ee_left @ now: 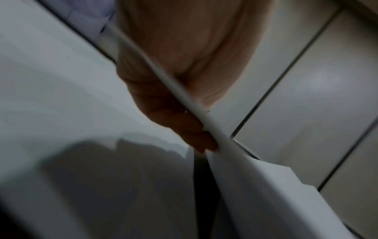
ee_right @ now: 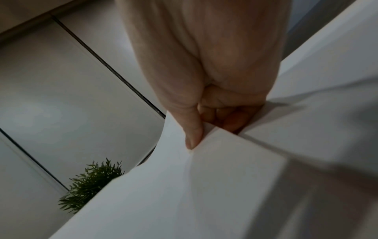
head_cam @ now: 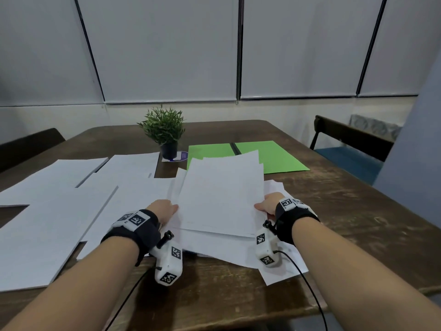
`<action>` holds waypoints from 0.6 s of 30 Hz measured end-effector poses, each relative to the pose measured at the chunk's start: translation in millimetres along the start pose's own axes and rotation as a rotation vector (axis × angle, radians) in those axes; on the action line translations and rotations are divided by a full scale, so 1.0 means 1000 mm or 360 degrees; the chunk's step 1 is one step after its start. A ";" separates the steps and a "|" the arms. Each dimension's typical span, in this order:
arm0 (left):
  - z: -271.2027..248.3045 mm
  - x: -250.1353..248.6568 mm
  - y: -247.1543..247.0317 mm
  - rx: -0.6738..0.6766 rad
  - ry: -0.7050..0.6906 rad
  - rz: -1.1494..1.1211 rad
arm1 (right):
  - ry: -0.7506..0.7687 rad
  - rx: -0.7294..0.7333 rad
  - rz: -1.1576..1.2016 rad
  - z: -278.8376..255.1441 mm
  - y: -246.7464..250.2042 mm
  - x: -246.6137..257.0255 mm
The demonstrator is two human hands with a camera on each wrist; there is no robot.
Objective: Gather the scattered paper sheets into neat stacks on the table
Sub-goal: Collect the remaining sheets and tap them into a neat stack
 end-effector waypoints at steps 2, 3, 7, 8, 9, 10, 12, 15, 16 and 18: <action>-0.004 -0.004 0.012 -0.0161 -0.0048 0.0011 | -0.0005 -0.0023 0.0062 -0.002 0.003 0.001; -0.006 -0.005 0.021 -0.0278 -0.0076 0.0021 | 0.0039 -0.0035 0.0026 -0.003 0.003 0.001; -0.008 0.003 0.062 -0.0729 -0.0163 0.0041 | 0.0007 0.0031 -0.0019 0.003 0.000 0.001; -0.008 0.005 0.073 -0.0821 -0.0180 0.0047 | 0.0015 0.0023 -0.0018 0.005 -0.001 0.001; -0.009 0.006 0.083 -0.0910 -0.0193 0.0044 | 0.0021 0.0031 -0.0009 0.007 -0.002 0.001; -0.009 0.005 0.093 -0.0999 -0.0210 0.0032 | 0.0021 0.0044 -0.0005 0.008 -0.002 0.001; -0.010 0.001 0.115 -0.1130 -0.0242 -0.0021 | 0.0023 0.0061 -0.0016 0.008 -0.002 0.001; -0.009 -0.011 0.146 -0.1274 -0.0316 -0.0141 | 0.0044 0.0105 -0.0008 0.011 -0.004 0.001; -0.010 -0.018 0.156 -0.1319 -0.0344 -0.0149 | 0.0044 0.0114 -0.0006 0.013 -0.005 0.001; -0.012 -0.034 0.172 -0.1388 -0.0394 -0.0181 | -0.0011 0.0162 0.0128 0.019 -0.008 0.000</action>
Point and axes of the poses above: each hand's wrist, its own z-axis towards the middle knuckle, its own y-axis out of the back of the hand, x = y × z, the point moved 2 cm from there along z, towards the middle knuckle, and after that the axes turned 9 degrees about -y, right-handed, at the moved point
